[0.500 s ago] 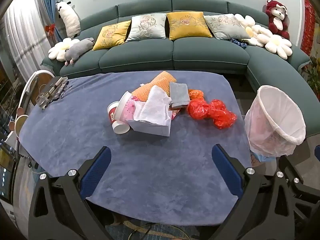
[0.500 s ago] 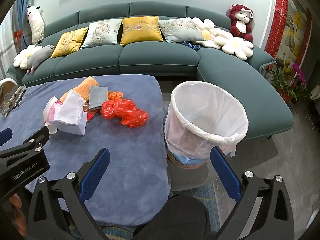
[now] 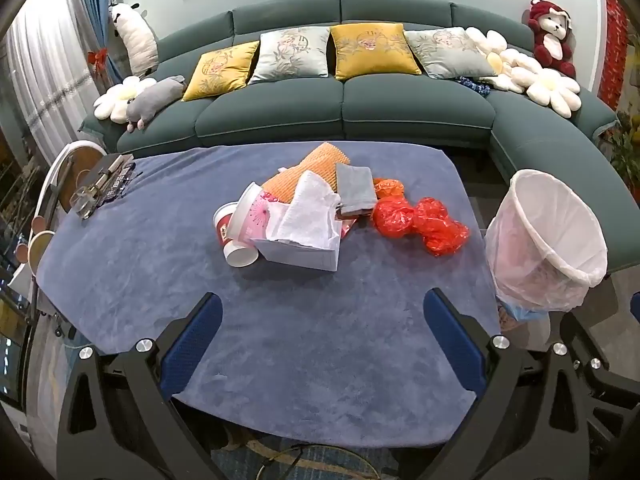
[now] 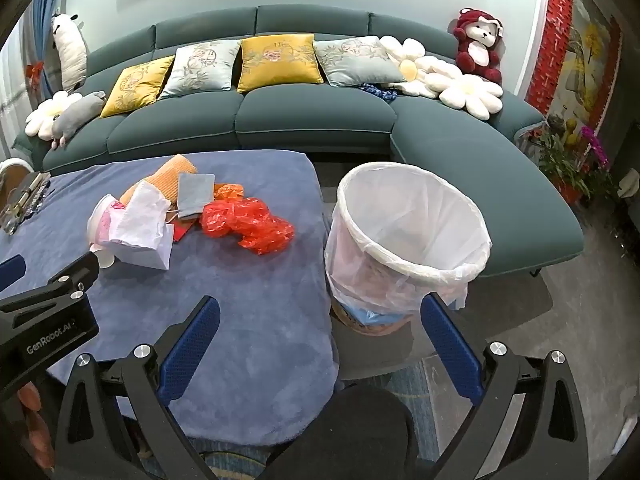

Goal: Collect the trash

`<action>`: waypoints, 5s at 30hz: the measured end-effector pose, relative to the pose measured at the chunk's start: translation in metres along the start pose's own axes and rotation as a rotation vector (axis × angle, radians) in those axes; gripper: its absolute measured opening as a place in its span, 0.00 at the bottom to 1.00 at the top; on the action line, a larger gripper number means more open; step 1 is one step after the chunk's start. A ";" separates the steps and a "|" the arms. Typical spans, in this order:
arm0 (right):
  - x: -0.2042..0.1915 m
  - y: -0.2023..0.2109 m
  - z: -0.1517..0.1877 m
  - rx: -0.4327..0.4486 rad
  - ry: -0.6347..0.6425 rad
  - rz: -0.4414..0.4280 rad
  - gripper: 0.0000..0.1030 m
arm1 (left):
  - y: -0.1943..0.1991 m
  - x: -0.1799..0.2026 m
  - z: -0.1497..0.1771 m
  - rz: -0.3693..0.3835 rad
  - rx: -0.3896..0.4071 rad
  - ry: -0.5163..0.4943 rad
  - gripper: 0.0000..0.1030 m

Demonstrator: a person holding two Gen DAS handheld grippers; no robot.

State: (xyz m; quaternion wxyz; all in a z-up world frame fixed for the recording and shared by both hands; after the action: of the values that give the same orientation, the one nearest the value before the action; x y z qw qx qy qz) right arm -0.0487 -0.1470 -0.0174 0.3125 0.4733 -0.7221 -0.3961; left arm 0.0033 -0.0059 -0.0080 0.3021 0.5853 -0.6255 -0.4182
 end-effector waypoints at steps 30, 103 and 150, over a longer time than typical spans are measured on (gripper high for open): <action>0.038 0.033 -0.015 0.020 -0.038 0.022 0.93 | 0.034 0.021 -0.019 0.110 -0.032 -0.059 0.93; 0.030 -0.005 -0.043 -0.019 -0.053 0.007 0.93 | 0.004 0.014 -0.047 0.051 -0.029 -0.020 0.93; -0.219 -0.140 -0.122 -0.118 0.166 -0.241 0.81 | -0.145 -0.174 -0.090 -0.018 -0.106 0.189 0.93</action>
State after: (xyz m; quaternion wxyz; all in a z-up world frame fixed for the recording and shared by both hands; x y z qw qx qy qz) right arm 0.1911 -0.0103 -0.0963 0.3488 0.5684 -0.6073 -0.4319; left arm 0.1742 0.1550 -0.0736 0.3868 0.6108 -0.5660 -0.3962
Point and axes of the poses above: each gripper's, at about its wrist camera, not at the fingertips, and y roughly against the way its jaws point, x to its right, z to its underside, the point moved 1 cm from there along -y, roughly the way its jaws point, and after that the axes turned 13 degrees about -x, right-handed, at the moved point
